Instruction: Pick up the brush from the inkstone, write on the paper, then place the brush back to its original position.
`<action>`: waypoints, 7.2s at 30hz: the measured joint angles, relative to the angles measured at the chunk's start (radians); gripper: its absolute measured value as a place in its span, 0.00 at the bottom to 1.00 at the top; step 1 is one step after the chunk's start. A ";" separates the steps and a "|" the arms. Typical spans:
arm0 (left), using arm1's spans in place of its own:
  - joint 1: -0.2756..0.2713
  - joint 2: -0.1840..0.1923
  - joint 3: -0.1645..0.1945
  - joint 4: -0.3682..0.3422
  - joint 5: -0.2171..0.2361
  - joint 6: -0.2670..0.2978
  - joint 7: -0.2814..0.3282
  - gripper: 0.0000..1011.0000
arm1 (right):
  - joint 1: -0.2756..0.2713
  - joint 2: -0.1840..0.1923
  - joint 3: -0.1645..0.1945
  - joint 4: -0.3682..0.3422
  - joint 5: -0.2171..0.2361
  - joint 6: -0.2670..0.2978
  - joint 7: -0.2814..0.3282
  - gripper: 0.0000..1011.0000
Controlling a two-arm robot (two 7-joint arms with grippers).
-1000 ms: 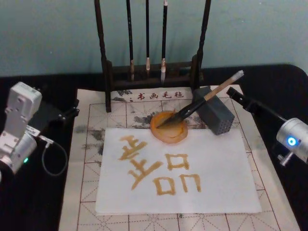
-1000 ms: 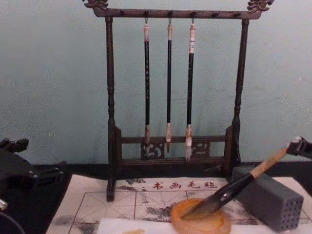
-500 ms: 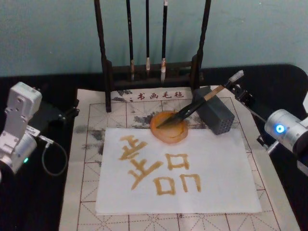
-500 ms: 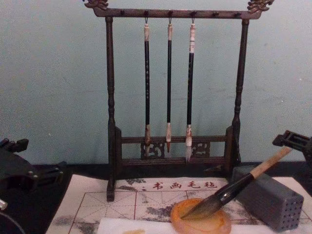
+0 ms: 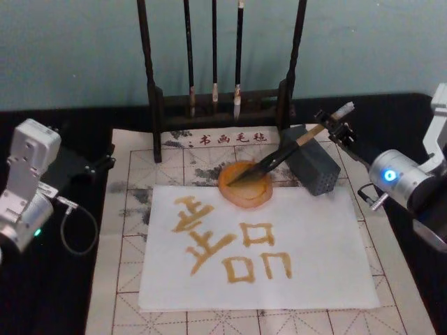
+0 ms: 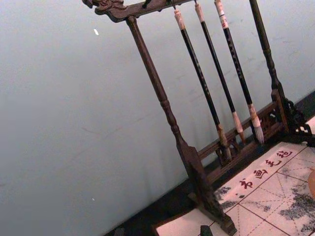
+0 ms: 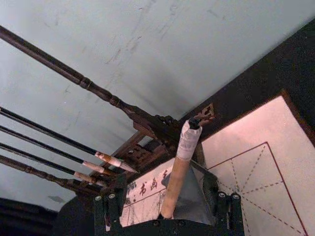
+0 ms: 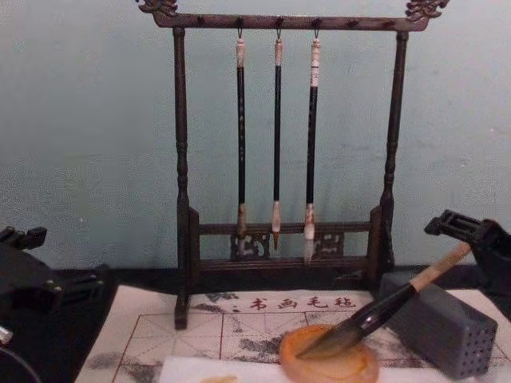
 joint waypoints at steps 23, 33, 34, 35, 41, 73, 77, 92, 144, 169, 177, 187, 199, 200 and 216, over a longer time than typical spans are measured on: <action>0.000 0.000 0.000 0.000 0.000 0.000 0.000 0.99 | 0.074 0.005 -0.069 0.100 0.014 -0.062 0.026 0.99; 0.000 0.000 0.000 0.000 0.000 0.000 0.000 0.99 | 0.085 0.012 -0.095 0.115 0.025 -0.081 0.026 0.99; 0.000 0.000 0.000 0.000 0.000 0.000 0.000 0.99 | 0.085 0.013 -0.097 0.115 0.026 -0.083 0.026 0.99; 0.000 0.000 0.000 0.000 0.000 0.000 0.000 0.99 | 0.087 0.015 -0.101 0.117 0.027 -0.086 0.027 0.99; 0.000 0.000 0.000 0.000 0.000 0.000 0.000 0.99 | 0.093 0.022 -0.118 0.124 0.032 -0.098 0.033 0.99; 0.000 0.000 0.000 0.000 0.000 0.000 0.000 0.99 | 0.100 0.029 -0.135 0.132 0.037 -0.105 0.035 0.82; 0.000 0.000 0.000 0.000 0.000 0.000 0.000 0.99 | 0.099 0.029 -0.134 0.132 0.037 -0.105 0.035 0.73; 0.000 0.000 0.000 0.000 0.000 0.000 0.000 0.99 | 0.099 0.029 -0.134 0.131 0.036 -0.105 0.035 0.26; 0.000 0.000 0.000 0.000 0.000 0.000 0.000 0.99 | 0.091 0.110 -0.229 0.020 -0.072 -0.245 0.120 0.18; 0.000 0.000 0.000 0.000 0.000 0.000 0.000 0.99 | 0.019 0.190 -0.255 -0.038 -0.338 -0.512 0.362 0.18; 0.000 0.000 0.000 0.000 0.000 0.000 0.000 0.99 | -0.024 0.212 -0.248 -0.039 -0.402 -0.643 0.472 0.18; 0.000 0.000 0.000 0.000 0.000 0.000 0.000 0.99 | -0.046 0.216 -0.245 -0.025 -0.481 -0.721 0.512 0.18; 0.000 0.000 0.000 0.000 0.000 0.000 0.000 0.99 | -0.053 0.198 -0.232 -0.011 -0.526 -0.738 0.531 0.18; 0.000 0.000 0.000 0.000 0.000 0.000 0.000 0.99 | -0.055 0.198 -0.231 -0.012 -0.527 -0.738 0.532 0.18; 0.000 0.000 0.000 0.000 0.000 0.000 0.000 0.99 | -0.110 0.214 -0.185 -0.060 -0.542 -0.741 0.562 0.18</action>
